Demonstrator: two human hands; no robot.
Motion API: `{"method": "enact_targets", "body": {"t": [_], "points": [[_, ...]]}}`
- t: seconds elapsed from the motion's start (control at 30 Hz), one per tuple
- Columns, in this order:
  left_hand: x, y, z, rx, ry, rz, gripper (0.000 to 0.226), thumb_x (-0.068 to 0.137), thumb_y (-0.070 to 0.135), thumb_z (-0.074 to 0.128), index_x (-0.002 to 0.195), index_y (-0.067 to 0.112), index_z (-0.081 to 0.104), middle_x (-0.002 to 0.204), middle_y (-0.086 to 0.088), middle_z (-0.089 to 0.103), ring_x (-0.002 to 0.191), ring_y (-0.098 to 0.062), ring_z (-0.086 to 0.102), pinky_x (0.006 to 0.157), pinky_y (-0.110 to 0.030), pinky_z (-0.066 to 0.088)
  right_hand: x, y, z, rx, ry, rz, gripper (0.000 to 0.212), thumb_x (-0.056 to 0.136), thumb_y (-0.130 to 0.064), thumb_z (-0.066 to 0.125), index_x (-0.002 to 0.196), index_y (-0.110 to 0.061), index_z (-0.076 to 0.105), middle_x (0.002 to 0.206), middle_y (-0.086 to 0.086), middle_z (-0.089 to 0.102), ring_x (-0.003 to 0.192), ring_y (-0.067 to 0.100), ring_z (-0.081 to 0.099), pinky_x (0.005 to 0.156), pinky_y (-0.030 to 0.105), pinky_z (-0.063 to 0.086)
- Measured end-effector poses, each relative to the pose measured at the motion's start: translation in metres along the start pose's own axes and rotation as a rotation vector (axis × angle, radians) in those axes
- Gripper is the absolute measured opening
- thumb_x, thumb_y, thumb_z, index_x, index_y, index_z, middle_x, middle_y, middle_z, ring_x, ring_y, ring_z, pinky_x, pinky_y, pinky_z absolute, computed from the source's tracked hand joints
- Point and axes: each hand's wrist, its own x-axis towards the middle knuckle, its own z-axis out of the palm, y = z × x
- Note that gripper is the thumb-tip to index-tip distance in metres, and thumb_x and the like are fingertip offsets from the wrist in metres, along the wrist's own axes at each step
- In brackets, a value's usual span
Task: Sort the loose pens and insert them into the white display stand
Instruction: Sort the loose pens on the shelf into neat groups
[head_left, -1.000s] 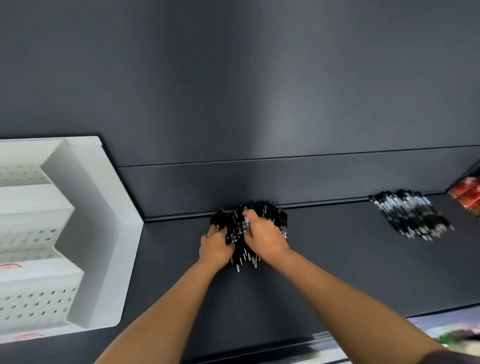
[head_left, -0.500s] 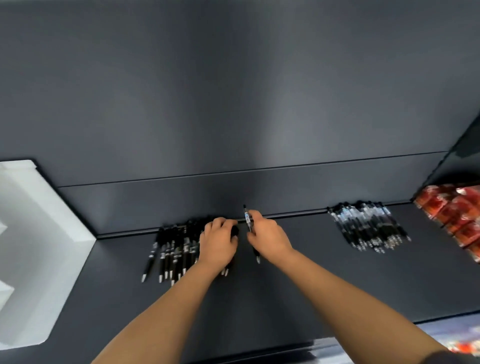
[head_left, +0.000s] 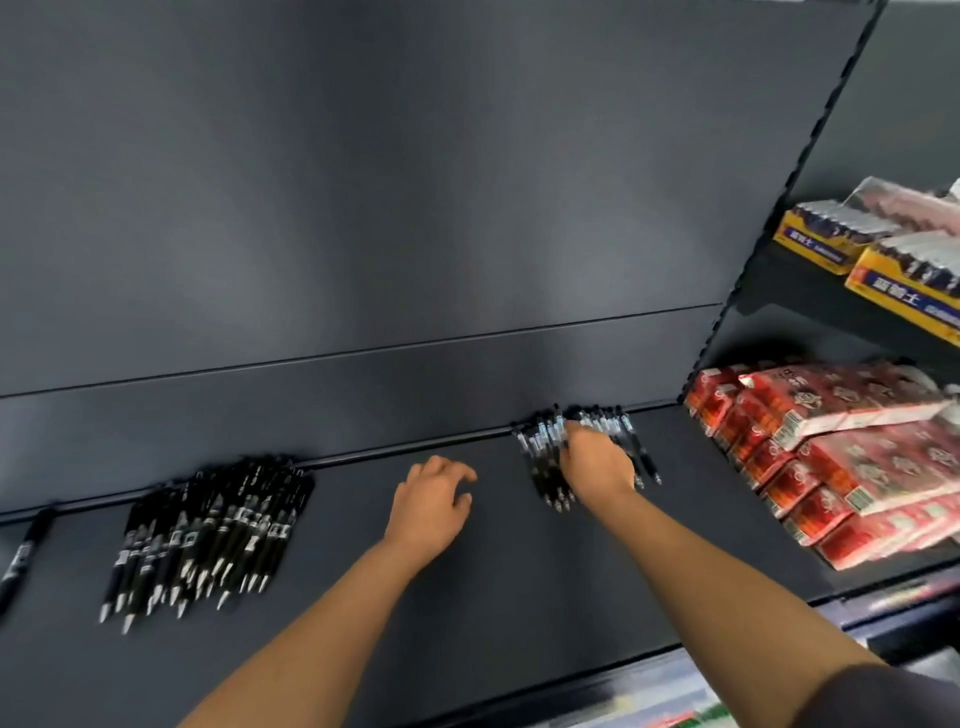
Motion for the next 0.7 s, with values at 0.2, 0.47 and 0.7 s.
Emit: {"method": "enact_targets", "body": {"t": [0.2, 0.47, 0.7], "points": [[0.013, -0.003, 0.009, 0.014, -0.082, -0.006, 0.033, 0.094, 0.024, 0.049, 0.126, 0.025, 0.052, 0.13, 0.002, 0.047, 0.12, -0.019, 0.04, 0.098, -0.03, 0.037, 0.009, 0.007, 0.015, -0.138, -0.057, -0.072, 0.039, 0.095, -0.029, 0.047, 0.132, -0.015, 0.046, 0.139, 0.01, 0.039, 0.126, 0.033, 0.041, 0.093, 0.044, 0.042], [0.026, 0.0, 0.022, 0.024, -0.159, 0.029, 0.031, 0.093, 0.025, 0.05, 0.124, 0.027, 0.053, 0.131, 0.002, 0.045, 0.12, -0.019, 0.039, 0.1, -0.031, 0.038, 0.009, 0.004, 0.052, -0.404, -0.242, -0.365, 0.057, 0.099, -0.017, 0.025, 0.152, -0.021, 0.005, 0.16, 0.001, -0.003, 0.147, 0.026, -0.008, 0.114, 0.056, -0.008], [0.023, -0.003, 0.023, -0.014, -0.165, 0.017, 0.028, 0.093, 0.024, 0.05, 0.121, 0.026, 0.055, 0.129, 0.003, 0.046, 0.119, -0.019, 0.039, 0.101, -0.031, 0.038, 0.013, 0.014, 0.056, -0.397, -0.239, -0.319, 0.058, 0.099, -0.011, 0.025, 0.152, -0.016, 0.003, 0.16, 0.003, -0.005, 0.146, 0.027, -0.01, 0.116, 0.05, -0.005]]}}
